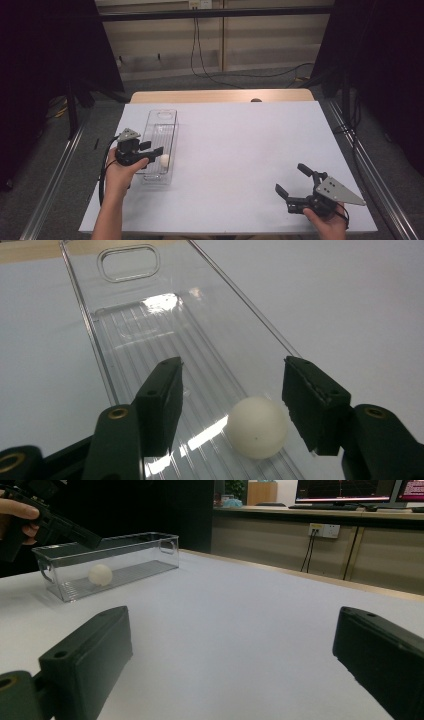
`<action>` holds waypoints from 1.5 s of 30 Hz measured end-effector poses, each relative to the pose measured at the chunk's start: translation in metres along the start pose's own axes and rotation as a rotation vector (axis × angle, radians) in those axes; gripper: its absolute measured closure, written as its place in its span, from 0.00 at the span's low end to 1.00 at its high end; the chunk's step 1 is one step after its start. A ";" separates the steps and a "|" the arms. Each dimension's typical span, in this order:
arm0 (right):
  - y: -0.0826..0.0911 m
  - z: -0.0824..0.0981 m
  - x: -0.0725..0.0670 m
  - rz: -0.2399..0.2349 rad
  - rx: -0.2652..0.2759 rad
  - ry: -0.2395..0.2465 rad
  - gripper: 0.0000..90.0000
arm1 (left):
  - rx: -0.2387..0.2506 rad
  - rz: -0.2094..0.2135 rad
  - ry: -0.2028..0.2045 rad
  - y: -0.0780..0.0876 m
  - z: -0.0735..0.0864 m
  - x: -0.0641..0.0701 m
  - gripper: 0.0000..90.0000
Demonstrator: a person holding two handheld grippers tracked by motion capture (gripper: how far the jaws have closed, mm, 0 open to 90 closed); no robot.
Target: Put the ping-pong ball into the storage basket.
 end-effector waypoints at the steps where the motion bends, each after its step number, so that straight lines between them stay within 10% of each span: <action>1: 0.000 0.000 0.000 0.002 -0.002 0.000 0.02 | 0.001 0.002 0.001 0.000 0.000 0.000 0.44; 45: 0.000 -0.001 0.000 0.004 0.002 0.003 0.02 | 0.120 -0.002 0.019 0.012 -0.005 0.013 0.06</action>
Point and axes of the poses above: each handheld gripper's, and its own axes: y roughly backward along the jaws, z roughly out of its underside, x roughly to its right, the point moved 4 cm from there along -y, roughly forward along the jaws, and after that the axes turned 7 degrees about -x, right-handed, at the moved point
